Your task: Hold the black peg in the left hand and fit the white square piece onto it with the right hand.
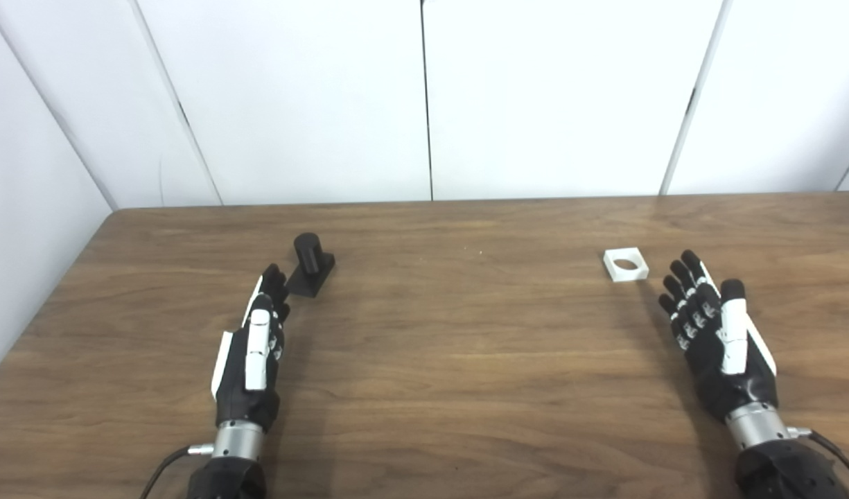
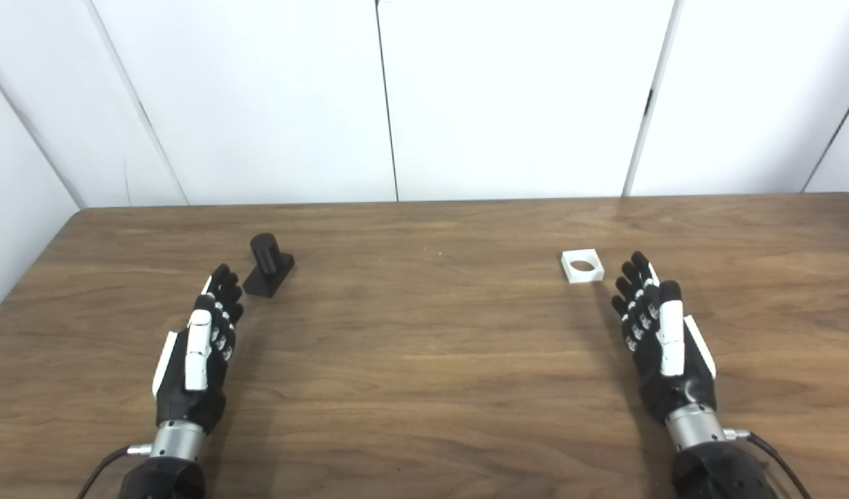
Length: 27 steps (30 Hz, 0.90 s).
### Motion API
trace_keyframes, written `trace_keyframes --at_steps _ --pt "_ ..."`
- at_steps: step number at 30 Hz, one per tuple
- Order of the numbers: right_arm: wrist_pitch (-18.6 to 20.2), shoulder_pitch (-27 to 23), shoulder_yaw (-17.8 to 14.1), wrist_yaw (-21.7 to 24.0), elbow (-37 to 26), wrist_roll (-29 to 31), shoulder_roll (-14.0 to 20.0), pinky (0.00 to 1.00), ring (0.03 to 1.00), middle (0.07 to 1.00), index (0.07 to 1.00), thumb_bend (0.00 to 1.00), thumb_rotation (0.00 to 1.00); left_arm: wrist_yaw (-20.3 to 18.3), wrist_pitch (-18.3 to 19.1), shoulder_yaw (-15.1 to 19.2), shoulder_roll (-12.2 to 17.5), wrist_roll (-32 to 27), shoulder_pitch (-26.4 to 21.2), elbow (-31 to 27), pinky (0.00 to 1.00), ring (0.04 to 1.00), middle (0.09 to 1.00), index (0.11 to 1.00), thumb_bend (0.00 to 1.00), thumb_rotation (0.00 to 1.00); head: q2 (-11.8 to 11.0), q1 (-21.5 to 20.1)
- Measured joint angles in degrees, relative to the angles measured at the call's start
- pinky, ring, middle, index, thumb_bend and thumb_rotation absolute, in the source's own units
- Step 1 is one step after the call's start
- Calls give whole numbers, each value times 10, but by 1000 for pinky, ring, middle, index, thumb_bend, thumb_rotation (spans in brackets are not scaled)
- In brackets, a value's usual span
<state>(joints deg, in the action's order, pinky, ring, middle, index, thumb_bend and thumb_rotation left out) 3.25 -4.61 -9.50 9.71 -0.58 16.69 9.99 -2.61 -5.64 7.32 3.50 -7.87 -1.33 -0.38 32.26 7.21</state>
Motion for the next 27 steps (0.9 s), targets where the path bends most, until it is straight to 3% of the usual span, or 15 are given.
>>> trace_keyframes --at_steps 14,27 --pt "-2 -4 1 10 6 1 4 1000 1000 1000 1000 649 1000 2 0 -1 0 3 -1 0 1000 999 997 982 463 983 4 -3" --pt "-3 -5 2 11 6 2 4 1000 1000 1000 1000 650 1000 4 18 -8 4 26 -1 -8 1000 1000 1000 992 536 836 8 2"
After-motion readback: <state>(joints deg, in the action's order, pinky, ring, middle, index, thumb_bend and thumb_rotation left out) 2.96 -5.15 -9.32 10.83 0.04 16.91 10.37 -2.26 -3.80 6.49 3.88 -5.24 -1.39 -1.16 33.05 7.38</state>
